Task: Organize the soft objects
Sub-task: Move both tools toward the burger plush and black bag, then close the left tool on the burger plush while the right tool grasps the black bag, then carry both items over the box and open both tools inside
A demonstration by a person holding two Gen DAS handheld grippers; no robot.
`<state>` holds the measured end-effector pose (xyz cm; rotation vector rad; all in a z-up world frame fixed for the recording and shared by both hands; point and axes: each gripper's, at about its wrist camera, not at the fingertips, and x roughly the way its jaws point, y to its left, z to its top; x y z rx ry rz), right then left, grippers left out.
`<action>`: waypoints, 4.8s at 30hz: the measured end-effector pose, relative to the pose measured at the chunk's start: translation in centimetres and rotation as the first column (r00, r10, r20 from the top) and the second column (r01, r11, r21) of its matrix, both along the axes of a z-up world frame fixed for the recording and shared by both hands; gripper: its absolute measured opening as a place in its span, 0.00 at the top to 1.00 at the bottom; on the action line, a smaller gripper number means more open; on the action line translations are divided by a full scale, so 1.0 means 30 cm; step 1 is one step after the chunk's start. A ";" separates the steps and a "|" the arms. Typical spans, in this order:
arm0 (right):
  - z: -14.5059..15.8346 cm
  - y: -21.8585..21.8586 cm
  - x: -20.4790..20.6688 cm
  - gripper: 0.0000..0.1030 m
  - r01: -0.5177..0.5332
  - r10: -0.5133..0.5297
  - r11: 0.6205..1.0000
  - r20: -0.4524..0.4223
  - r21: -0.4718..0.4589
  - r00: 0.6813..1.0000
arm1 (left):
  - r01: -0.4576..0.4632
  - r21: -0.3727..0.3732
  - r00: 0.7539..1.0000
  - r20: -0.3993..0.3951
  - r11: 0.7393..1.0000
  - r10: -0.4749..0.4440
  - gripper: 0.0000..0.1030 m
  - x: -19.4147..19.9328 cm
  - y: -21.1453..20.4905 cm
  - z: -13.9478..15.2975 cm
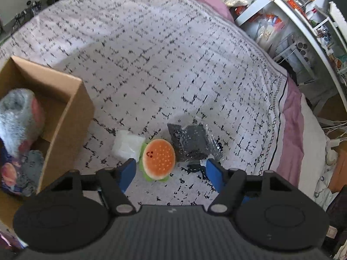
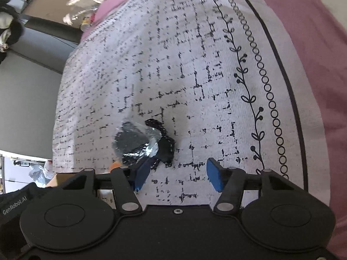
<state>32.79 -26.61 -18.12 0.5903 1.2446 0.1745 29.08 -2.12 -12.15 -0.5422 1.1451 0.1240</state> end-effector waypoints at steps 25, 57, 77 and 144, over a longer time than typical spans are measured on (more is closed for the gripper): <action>-0.117 0.051 0.131 0.38 -0.037 0.037 0.997 0.007 0.065 0.999 | -0.054 -0.011 0.990 -0.133 0.998 0.052 0.34 0.105 -0.026 -0.233; 0.076 0.066 -0.015 0.82 -0.066 0.066 0.998 0.103 -0.002 0.992 | -0.019 -0.077 1.000 -0.015 0.997 0.018 0.62 -0.019 -0.009 -0.052; 0.306 0.222 -0.177 0.83 -0.107 0.118 0.992 0.233 -0.061 0.965 | -0.025 -0.081 0.994 0.106 0.996 0.034 0.62 -0.217 0.134 0.132; 0.356 0.851 -0.284 0.55 -0.253 0.279 0.958 0.230 -0.135 0.932 | -0.156 -0.157 0.988 -0.032 0.975 0.153 0.39 -0.428 0.723 0.027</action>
